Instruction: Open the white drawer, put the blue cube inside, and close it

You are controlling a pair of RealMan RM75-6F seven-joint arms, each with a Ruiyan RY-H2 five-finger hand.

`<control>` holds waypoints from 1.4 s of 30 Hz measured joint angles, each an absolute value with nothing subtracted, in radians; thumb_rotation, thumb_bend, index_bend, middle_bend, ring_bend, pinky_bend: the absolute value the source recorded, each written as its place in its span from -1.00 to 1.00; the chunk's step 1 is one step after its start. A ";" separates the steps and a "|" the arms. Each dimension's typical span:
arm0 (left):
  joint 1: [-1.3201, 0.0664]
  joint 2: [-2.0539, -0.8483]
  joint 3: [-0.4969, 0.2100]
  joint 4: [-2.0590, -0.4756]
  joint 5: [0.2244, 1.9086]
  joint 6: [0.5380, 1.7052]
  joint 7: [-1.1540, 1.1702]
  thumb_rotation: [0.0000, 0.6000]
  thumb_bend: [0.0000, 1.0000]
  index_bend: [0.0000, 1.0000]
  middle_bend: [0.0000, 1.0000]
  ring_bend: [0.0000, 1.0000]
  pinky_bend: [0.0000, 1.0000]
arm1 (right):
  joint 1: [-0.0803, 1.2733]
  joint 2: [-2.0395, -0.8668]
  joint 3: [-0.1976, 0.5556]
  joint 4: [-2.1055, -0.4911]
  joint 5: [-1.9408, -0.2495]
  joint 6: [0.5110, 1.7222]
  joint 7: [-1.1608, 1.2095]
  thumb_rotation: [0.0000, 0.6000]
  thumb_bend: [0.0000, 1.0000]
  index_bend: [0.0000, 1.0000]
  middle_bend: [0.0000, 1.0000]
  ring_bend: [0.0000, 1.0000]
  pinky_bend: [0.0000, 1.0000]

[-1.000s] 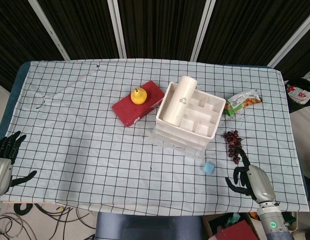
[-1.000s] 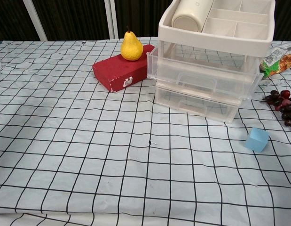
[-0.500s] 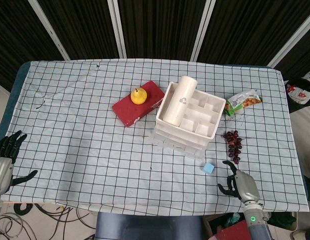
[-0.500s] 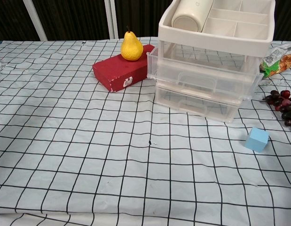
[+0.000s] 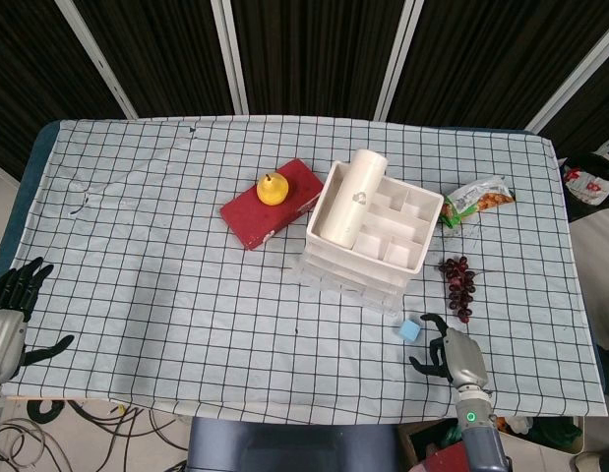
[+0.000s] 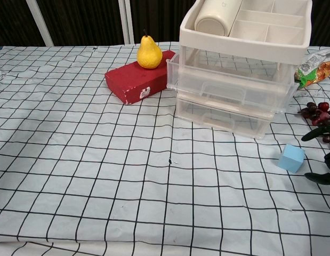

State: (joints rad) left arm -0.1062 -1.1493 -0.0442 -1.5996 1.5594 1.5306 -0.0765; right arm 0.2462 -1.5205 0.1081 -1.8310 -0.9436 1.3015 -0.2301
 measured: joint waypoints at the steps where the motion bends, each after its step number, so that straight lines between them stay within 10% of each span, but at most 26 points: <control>1: -0.106 -1.149 -0.044 -1.600 1.559 1.531 -0.077 1.00 -0.90 -1.00 -1.00 -1.00 -1.00 | 0.249 -1.530 0.116 -1.823 -0.936 1.301 -0.232 1.00 -0.68 -0.45 0.67 0.74 0.56; 42: -0.106 -1.145 -0.050 -1.605 1.544 1.527 -0.085 1.00 -0.90 -1.00 -1.00 -1.00 -1.00 | 0.258 -1.591 0.183 -1.806 -0.891 1.290 -0.221 1.00 -0.11 0.24 0.69 0.76 0.56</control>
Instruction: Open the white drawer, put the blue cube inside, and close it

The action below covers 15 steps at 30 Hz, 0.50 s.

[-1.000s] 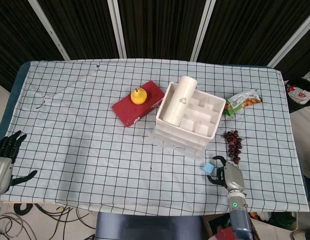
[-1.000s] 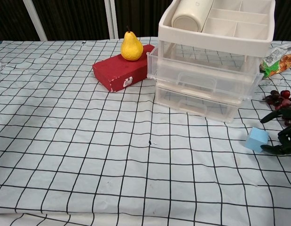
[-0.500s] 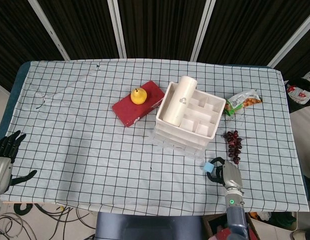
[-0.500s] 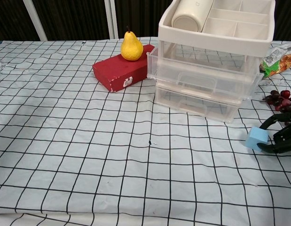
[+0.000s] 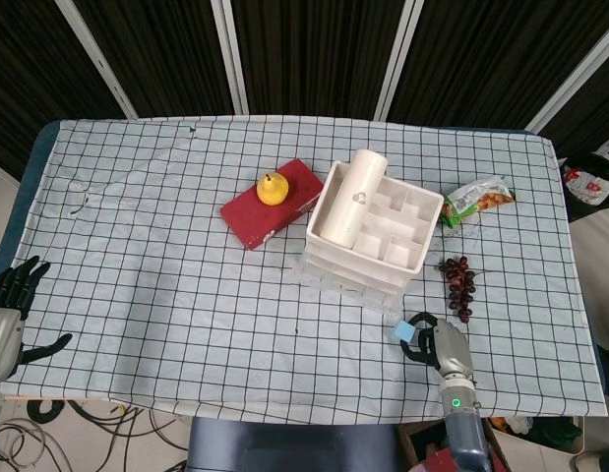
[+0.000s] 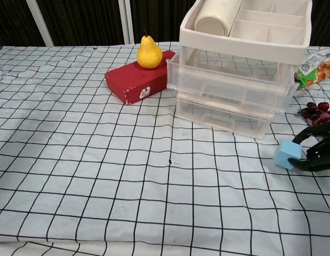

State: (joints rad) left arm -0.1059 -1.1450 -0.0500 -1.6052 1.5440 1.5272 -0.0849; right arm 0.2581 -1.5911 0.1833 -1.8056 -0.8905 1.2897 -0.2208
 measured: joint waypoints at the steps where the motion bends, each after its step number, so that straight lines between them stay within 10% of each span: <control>1: -0.106 -1.145 -0.050 -1.605 1.544 1.527 -0.085 1.00 -0.90 -1.00 -1.00 -1.00 -1.00 | 0.253 -1.575 0.180 -1.826 -0.901 1.292 -0.215 1.00 -0.11 0.24 0.69 0.76 0.56; 15: -0.105 -1.152 -0.048 -1.603 1.553 1.534 -0.077 1.00 -0.90 -1.00 -1.00 -1.00 -1.00 | 0.130 -1.248 0.182 -2.214 -1.137 1.402 -0.019 1.00 -0.10 0.24 0.69 0.76 0.57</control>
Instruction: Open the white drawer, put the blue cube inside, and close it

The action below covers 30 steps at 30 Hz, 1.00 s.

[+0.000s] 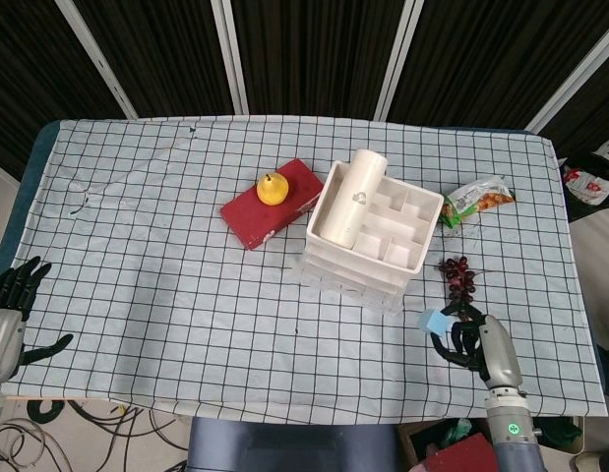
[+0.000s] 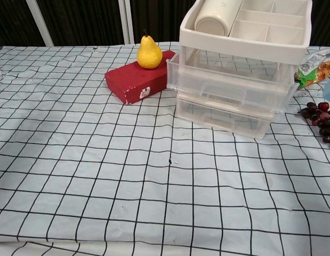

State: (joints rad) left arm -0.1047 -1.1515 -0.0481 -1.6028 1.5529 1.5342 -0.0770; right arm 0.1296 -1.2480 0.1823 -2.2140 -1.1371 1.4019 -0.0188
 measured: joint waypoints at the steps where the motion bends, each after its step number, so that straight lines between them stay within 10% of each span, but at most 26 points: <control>1: -0.105 -1.152 -0.048 -1.603 1.553 1.534 -0.077 1.00 -0.90 -1.00 -1.00 -1.00 -1.00 | 0.127 -1.236 0.185 -2.232 -1.151 1.407 -0.012 1.00 -0.10 0.24 0.69 0.76 0.57; 30: -0.105 -1.146 -0.049 -1.609 1.550 1.531 -0.085 1.00 -0.90 -1.00 -1.00 -1.00 -1.00 | 0.349 -1.519 0.304 -2.182 -1.053 1.453 -0.356 1.00 -0.10 0.24 0.69 0.76 0.56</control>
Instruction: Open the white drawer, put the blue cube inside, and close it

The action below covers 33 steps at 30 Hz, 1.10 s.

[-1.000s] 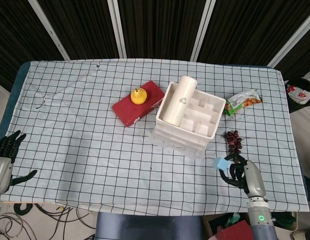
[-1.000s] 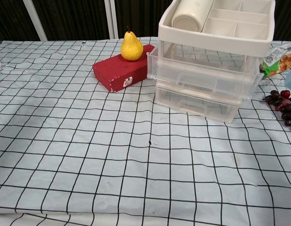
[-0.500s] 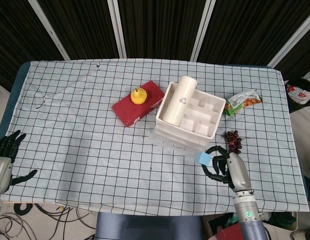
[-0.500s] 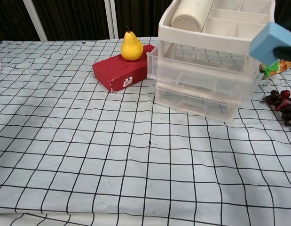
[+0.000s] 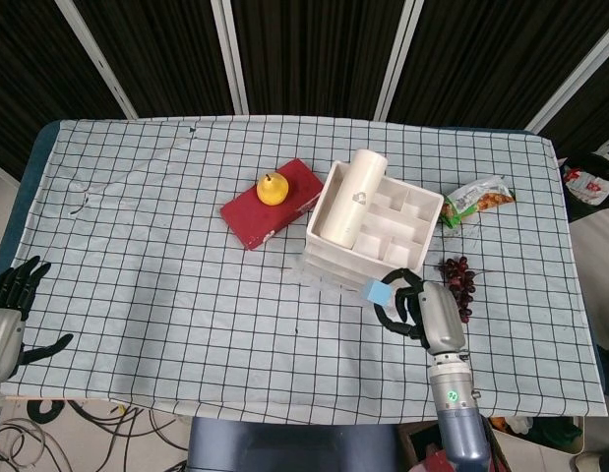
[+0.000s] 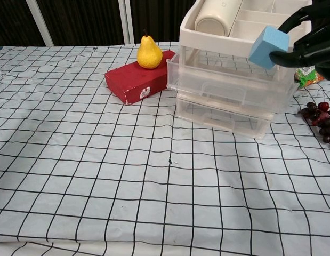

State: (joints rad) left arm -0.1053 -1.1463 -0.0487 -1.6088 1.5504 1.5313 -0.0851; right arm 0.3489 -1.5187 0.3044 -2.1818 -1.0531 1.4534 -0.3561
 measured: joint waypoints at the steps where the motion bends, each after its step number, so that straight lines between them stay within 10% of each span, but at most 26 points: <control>1: -0.105 -1.147 -0.048 -1.609 1.551 1.531 -0.085 1.00 -0.90 -1.00 -1.00 -1.00 -1.00 | 0.351 -1.524 0.305 -2.175 -1.052 1.456 -0.358 1.00 -0.10 0.24 0.69 0.76 0.56; 14: -0.105 -1.148 -0.050 -1.608 1.551 1.534 -0.083 1.00 -0.90 -1.00 -1.00 -1.00 -1.00 | 0.381 -1.603 0.314 -2.054 -1.054 1.497 -0.387 1.00 -0.18 0.22 0.69 0.75 0.56; 21: -0.104 -1.147 -0.050 -1.609 1.551 1.535 -0.086 1.00 -0.90 -1.00 -1.00 -1.00 -1.00 | 0.378 -1.612 0.307 -2.041 -1.061 1.510 -0.391 1.00 -0.37 -0.20 0.67 0.75 0.56; 33: -0.104 -1.148 -0.051 -1.609 1.549 1.536 -0.085 1.00 -0.90 -1.00 -1.00 -1.00 -1.00 | 0.367 -1.616 0.288 -2.048 -1.090 1.515 -0.367 1.00 -0.48 -0.35 0.67 0.75 0.56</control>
State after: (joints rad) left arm -0.1037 -1.1477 -0.0512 -1.6088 1.5495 1.5363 -0.0848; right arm 0.3674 -1.6164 0.2878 -2.0479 -1.0902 1.5149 -0.3668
